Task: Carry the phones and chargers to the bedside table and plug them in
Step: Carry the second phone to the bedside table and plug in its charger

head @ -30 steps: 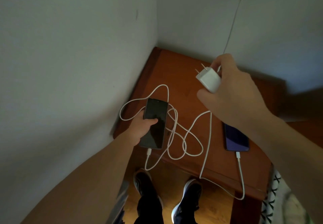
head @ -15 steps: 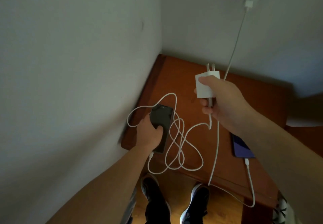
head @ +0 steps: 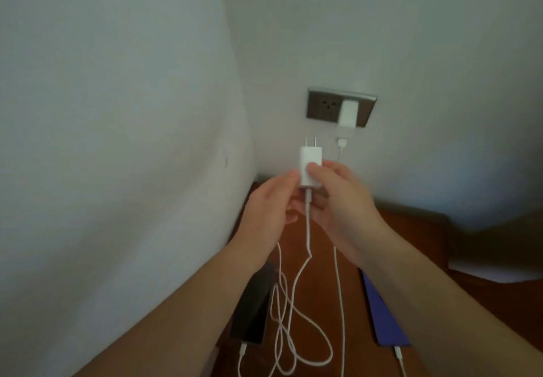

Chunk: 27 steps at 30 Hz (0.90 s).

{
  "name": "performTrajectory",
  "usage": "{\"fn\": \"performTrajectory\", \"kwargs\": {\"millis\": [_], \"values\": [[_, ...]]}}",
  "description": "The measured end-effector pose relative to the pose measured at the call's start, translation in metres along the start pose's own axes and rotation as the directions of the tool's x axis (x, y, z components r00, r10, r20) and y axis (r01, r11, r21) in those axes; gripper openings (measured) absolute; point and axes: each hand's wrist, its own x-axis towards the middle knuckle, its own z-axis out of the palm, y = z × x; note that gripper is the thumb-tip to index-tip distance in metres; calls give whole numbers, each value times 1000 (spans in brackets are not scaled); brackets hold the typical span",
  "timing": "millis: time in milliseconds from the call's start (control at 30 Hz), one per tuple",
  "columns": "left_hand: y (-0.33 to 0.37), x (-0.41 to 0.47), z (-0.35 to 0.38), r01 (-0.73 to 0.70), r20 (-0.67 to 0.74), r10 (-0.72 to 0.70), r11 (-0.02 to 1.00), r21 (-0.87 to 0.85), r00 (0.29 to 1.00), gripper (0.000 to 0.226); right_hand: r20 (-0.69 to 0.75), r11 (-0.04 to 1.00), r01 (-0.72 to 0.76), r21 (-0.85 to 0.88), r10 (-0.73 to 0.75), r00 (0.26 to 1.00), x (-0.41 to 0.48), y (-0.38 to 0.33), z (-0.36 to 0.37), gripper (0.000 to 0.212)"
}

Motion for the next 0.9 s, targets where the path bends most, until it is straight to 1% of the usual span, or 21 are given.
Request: {"fn": "performTrajectory", "kwargs": {"millis": [33,100,167,233,267,300,333,367,400,433,467,533,633,700,767,833,900], "values": [[12,5,3,15,47,-14,1000,-15,999,32,-50,998,23,-50,-25,998,5,-5,2,34],[24,17,7,66,97,-61,997,-45,993,44,-144,992,49,-115,-66,987,17,-11,4,34],[30,33,10,114,115,-107,992,-60,988,52,-199,995,55,-87,-72,977,29,-16,5,29],[32,51,13,129,124,-124,991,-32,984,44,-234,998,55,-14,-57,970,42,-19,4,20],[32,59,15,131,114,-128,991,-16,985,40,-250,998,57,-16,-59,966,47,-19,4,16],[32,66,15,133,96,-131,991,-5,987,37,-262,996,63,-57,-76,962,51,-19,4,14],[31,72,15,142,79,-141,990,-6,987,36,-269,987,78,-144,-115,956,54,-17,3,14],[30,79,14,157,71,-156,987,-12,985,36,-271,952,104,-289,-186,944,57,-16,1,15],[29,85,13,173,71,-172,985,-13,983,36,-254,874,137,-467,-281,925,58,-14,-1,15],[29,91,11,187,70,-186,982,-5,980,35,-213,756,167,-633,-377,901,58,-14,-4,15],[28,97,10,197,69,-198,980,15,978,34,-162,623,183,-760,-454,876,58,-14,-7,14],[26,108,11,213,74,-217,975,58,973,32,-84,401,163,-902,-531,843,63,-18,-12,15],[23,119,16,241,91,-246,969,54,965,32,9,116,94,-989,-582,813,71,-24,-13,15],[20,126,19,255,100,-257,966,34,961,35,74,-10,86,-996,-621,780,75,-29,-14,15],[19,132,20,260,105,-261,965,30,960,29,144,-102,103,-989,-651,745,80,-33,-16,17],[22,136,21,270,91,-271,963,20,958,15,187,-172,95,-981,-668,721,84,-35,-16,19],[23,139,21,276,85,-275,961,8,958,13,203,-228,60,-972,-682,702,87,-35,-17,22]]}}
